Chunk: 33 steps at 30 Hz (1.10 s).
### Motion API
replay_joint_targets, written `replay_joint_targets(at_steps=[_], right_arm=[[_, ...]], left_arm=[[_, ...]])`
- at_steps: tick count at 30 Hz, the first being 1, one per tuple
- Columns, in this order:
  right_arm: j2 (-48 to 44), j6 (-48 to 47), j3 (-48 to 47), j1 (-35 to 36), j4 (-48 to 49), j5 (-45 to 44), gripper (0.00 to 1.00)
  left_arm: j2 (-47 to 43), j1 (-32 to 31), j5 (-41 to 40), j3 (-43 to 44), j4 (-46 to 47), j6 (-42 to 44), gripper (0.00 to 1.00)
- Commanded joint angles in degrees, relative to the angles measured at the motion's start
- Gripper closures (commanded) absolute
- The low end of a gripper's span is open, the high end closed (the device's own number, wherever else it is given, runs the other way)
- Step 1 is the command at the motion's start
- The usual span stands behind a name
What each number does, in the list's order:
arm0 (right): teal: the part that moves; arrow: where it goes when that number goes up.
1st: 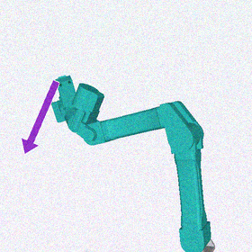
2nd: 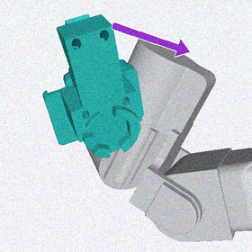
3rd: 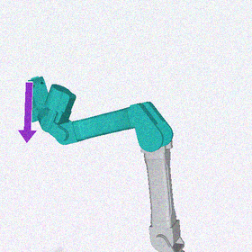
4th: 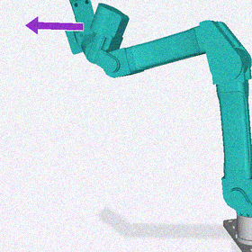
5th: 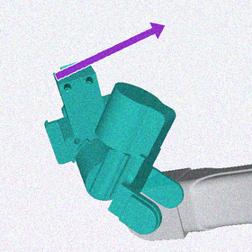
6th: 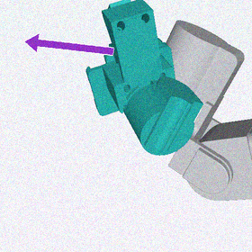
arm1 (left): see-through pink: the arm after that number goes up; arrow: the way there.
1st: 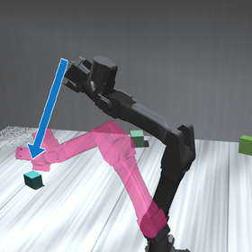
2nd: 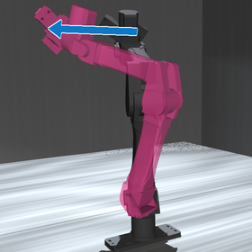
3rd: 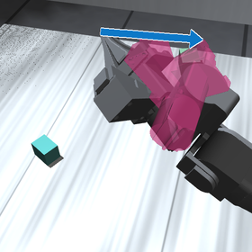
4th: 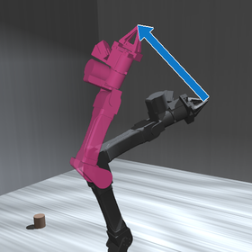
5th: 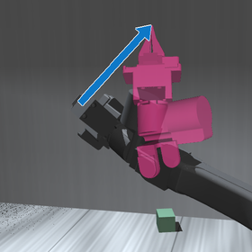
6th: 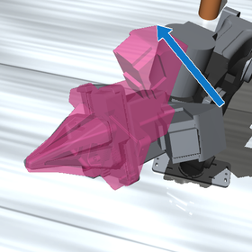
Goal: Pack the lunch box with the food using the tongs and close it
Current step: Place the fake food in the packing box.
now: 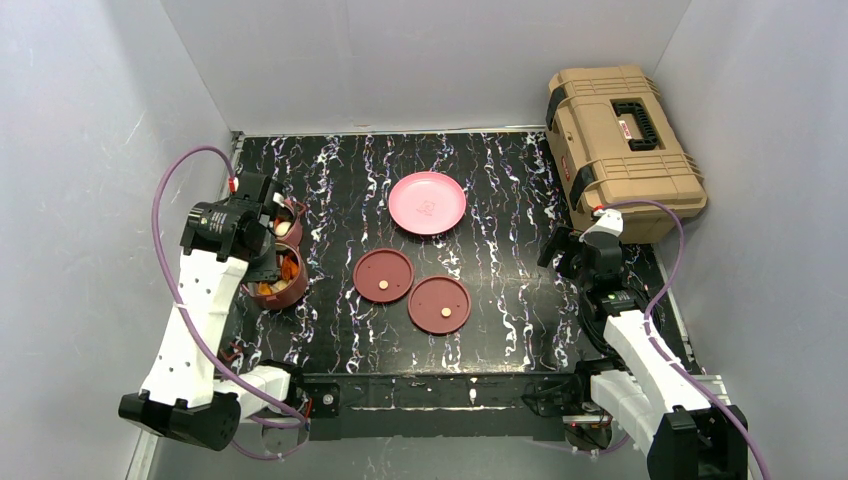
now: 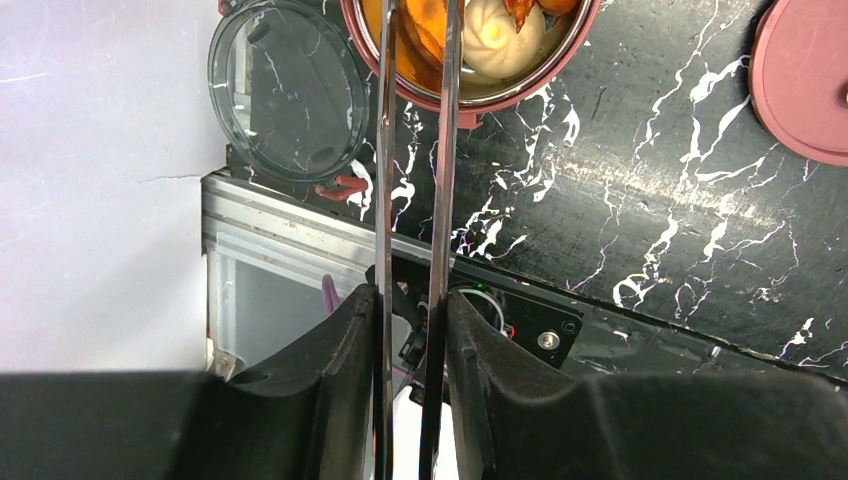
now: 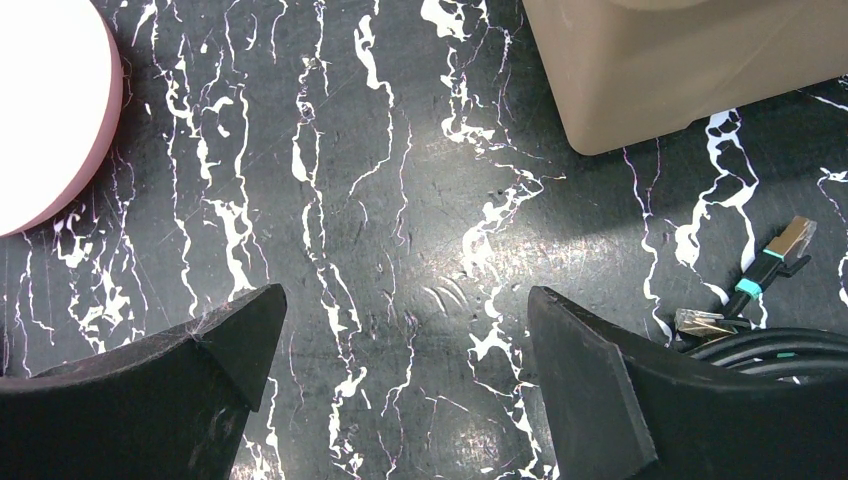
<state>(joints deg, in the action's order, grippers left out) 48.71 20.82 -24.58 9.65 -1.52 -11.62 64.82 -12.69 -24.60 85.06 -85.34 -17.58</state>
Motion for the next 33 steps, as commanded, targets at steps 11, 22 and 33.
replay_joint_targets(at_steps=[11,22,33], right_arm=[[0.01,0.04,-1.09,-0.07,1.87,-0.2,0.0],[0.07,0.01,-1.26,-0.07,1.61,-0.39,0.0],[-2.19,-0.05,-0.91,-0.07,1.61,-1.3,0.0]], left_arm=[[-0.64,0.78,-1.68,-0.37,-0.27,1.04,0.58],[-2.15,0.8,-1.88,-0.07,-0.09,2.34,0.62],[-2.36,0.73,4.69,5.52,1.6,6.53,0.67]])
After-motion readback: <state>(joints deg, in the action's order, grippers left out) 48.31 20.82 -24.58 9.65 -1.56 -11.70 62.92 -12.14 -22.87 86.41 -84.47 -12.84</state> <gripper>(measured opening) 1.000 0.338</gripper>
